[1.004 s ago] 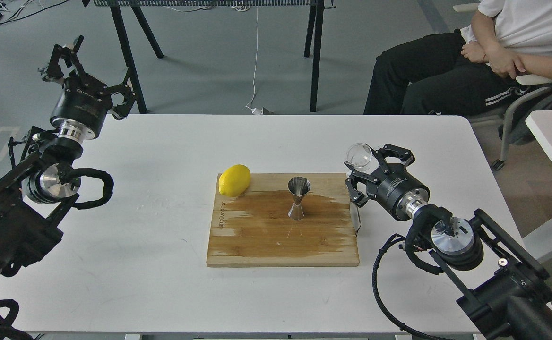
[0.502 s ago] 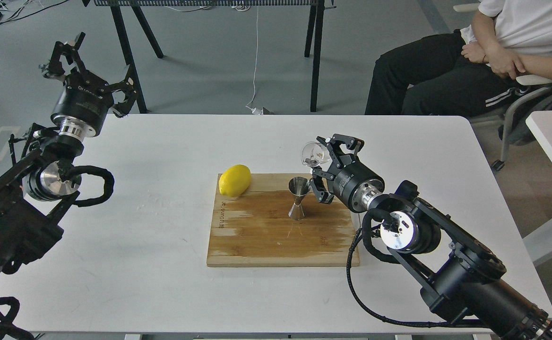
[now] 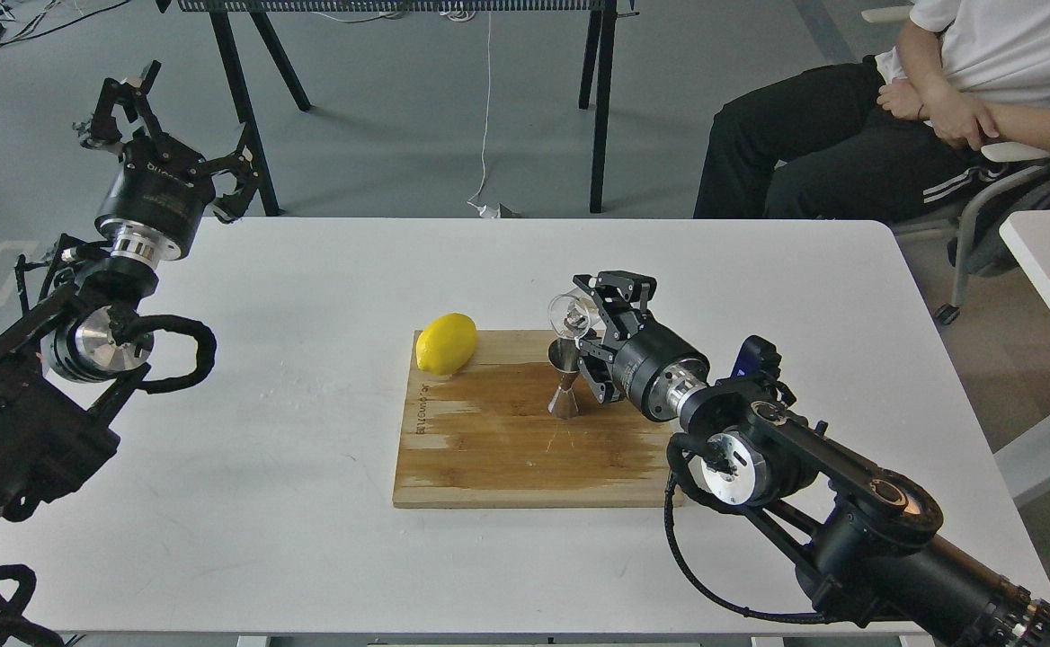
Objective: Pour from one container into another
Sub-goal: 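Carry the glass with the right gripper above the jigger, then tilt the glass over the jigger to pour its contents in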
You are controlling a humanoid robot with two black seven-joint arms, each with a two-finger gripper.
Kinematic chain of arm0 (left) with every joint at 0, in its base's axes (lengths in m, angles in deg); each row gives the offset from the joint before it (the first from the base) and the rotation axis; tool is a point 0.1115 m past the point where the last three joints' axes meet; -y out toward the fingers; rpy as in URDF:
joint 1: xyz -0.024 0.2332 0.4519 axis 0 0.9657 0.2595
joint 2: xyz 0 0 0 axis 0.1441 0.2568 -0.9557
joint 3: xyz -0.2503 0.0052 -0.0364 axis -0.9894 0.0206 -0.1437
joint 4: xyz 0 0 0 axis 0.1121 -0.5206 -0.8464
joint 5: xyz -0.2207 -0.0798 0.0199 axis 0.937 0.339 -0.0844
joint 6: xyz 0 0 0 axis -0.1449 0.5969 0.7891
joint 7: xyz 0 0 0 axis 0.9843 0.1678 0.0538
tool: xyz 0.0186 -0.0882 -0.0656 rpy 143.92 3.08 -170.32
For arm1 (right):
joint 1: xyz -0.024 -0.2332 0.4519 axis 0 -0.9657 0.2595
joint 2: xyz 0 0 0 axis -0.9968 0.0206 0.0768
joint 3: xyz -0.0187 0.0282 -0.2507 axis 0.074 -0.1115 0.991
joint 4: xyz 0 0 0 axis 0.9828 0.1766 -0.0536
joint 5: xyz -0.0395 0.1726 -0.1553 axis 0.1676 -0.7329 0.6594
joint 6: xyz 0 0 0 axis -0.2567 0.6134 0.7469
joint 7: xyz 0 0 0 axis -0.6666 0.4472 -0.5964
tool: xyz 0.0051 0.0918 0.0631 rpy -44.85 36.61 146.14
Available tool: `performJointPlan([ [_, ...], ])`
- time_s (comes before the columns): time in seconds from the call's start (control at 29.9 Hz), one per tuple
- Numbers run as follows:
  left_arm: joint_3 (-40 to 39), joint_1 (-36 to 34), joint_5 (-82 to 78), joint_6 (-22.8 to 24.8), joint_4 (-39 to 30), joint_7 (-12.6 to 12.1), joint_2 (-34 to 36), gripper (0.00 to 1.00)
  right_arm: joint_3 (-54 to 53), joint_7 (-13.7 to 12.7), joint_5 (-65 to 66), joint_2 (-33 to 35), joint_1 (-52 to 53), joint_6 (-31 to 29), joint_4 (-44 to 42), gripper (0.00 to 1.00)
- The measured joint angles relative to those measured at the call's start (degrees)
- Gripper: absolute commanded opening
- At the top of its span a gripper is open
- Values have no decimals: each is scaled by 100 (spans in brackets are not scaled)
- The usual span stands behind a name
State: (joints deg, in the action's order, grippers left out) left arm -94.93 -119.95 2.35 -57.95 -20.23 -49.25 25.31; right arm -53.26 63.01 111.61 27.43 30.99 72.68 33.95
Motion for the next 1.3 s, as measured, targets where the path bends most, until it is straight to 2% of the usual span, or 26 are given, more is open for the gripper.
performJointPlan([
  [0.9,-2,0,0,-7,1,0,4,100,508,15,838,325,279,71,46,28],
  [1.3,-1,0,0,-6,1,-11,60,100,996,127,1322,478,515,192,19,28],
])
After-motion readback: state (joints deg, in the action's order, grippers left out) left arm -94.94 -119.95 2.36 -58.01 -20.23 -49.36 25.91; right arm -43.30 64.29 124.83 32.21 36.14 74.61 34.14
